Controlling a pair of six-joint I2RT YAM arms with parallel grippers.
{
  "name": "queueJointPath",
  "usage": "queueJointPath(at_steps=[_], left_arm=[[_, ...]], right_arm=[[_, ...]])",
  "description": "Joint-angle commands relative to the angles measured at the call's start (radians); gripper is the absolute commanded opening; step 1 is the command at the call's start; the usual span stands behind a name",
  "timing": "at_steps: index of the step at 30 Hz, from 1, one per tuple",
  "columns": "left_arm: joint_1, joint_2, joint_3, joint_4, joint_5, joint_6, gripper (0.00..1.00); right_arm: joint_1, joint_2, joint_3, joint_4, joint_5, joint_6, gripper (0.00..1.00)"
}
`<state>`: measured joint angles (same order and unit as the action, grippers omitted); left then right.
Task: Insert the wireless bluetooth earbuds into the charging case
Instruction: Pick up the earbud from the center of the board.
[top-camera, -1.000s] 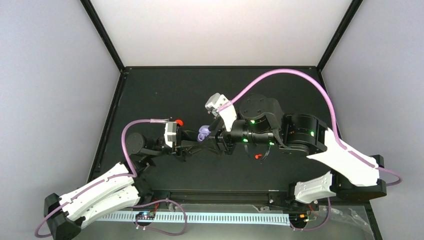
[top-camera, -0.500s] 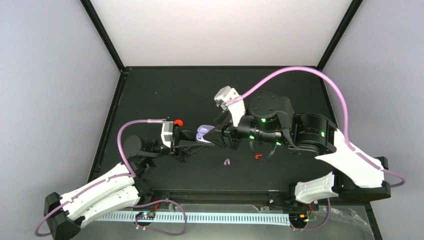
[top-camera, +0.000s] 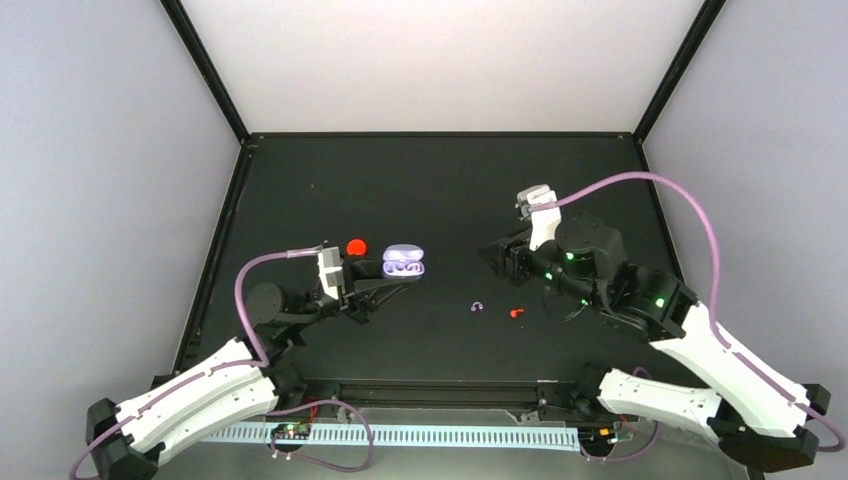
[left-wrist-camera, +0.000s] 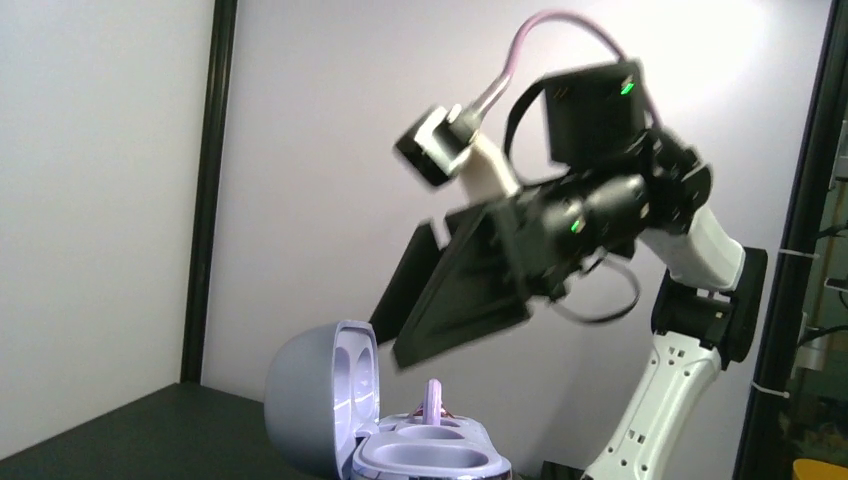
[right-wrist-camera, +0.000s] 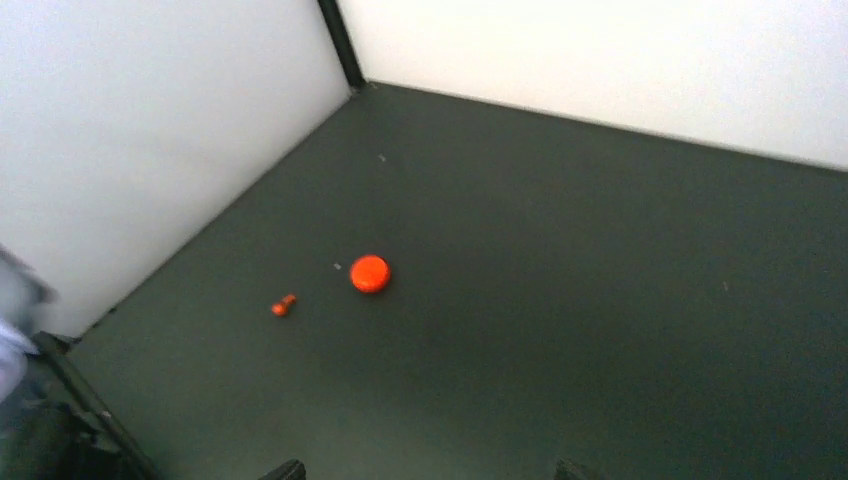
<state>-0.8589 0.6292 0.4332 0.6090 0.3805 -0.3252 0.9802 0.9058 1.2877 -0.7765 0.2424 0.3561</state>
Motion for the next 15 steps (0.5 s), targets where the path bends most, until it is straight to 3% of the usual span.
queueJointPath(at_steps=[1, 7, 15], left_arm=[[-0.003, -0.073, 0.005, -0.098, -0.013, 0.057, 0.02], [-0.004, -0.165, -0.017, -0.206, 0.022, 0.055, 0.02], [-0.005, -0.255, -0.082, -0.221, 0.006, 0.028, 0.02]], right_arm=[[-0.072, -0.013, -0.182, 0.12, -0.04, 0.052, 0.63], [-0.137, 0.084, -0.462, 0.281, -0.168, 0.071, 0.56], [-0.237, 0.271, -0.617, 0.446, -0.18, 0.112, 0.51]])
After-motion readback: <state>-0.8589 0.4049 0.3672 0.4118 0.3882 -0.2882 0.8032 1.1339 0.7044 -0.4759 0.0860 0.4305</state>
